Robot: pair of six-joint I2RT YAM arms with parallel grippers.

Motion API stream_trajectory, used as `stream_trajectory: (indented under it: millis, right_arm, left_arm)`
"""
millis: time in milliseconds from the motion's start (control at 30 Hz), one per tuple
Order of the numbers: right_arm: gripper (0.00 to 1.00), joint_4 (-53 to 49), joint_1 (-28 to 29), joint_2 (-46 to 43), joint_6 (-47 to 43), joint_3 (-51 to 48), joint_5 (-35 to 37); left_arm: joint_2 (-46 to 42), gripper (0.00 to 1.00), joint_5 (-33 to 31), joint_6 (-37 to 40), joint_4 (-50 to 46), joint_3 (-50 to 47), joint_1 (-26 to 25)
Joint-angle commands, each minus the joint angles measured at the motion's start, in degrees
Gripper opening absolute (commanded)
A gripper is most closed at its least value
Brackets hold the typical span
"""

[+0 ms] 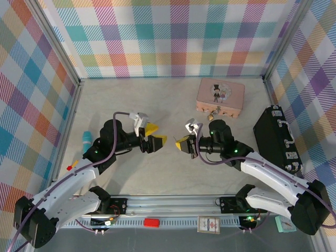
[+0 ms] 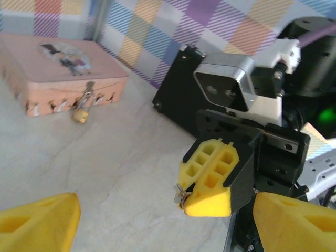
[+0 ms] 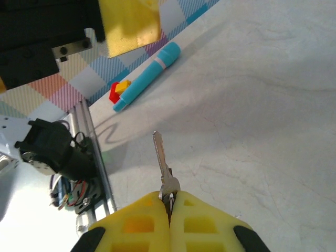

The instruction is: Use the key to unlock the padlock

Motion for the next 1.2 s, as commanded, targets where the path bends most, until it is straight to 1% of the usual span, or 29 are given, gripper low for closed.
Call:
stream_trajectory:
  millis: [0,67,133,200,333,533,633,800,900,967,1100,1167]
  right_arm:
    - [0.0,-4.19,-0.51,-0.29,-1.5,2.73,-8.35]
    - [0.0,-5.2,-0.5,-0.11,-2.8,3.66,-10.42]
    - [0.0,-5.07,-0.54,-0.02,-3.31,4.08,-12.04]
    - [0.0,-4.24,-0.5,-0.03,-3.15,4.05,-12.73]
    - [0.0,-3.41,-0.5,0.67,-3.19,4.19,-13.43]
    - [0.0,-2.16,-0.57,0.15,-3.1,4.44,-12.6]
    - [0.0,-1.24,-0.58,-0.05,-3.1,4.07,-12.85]
    - [0.0,-2.31,-0.41,-0.12,-4.11,4.13,-12.88]
    - [0.0,-2.04,-0.41,-0.38,-4.05,3.93,-12.45]
    - [0.0,-1.7,-0.41,-0.46,-3.94,3.75,-12.03]
    - [0.0,-1.34,-0.45,-0.9,-3.94,3.6,-10.77]
    - [0.0,-1.35,-0.45,-0.91,-3.94,3.69,-10.68]
  left_arm:
    - [2.57,0.82,8.7,4.58,14.02,-2.23,0.29]
    - [4.06,0.78,10.92,6.26,15.64,-2.49,0.21]
    - [4.58,0.74,10.28,6.72,15.64,-2.38,0.21]
    - [4.97,0.72,11.66,6.26,16.37,-2.25,0.21]
    - [6.38,0.62,15.76,6.41,14.77,-1.0,-0.38]
    - [7.85,0.52,17.18,10.72,9.63,0.15,-2.16]
    - [9.35,0.45,18.35,11.37,7.95,1.73,-2.51]
    - [10.32,0.4,19.29,11.62,6.93,2.69,-2.69]
    - [11.1,0.31,20.62,12.32,5.49,3.35,-2.76]
    - [11.71,0.27,20.99,12.96,3.98,3.98,-2.85]
    - [12.26,0.25,21.57,13.7,2.83,4.27,-2.86]
    - [12.58,0.21,21.97,13.75,2.83,4.42,-2.87]
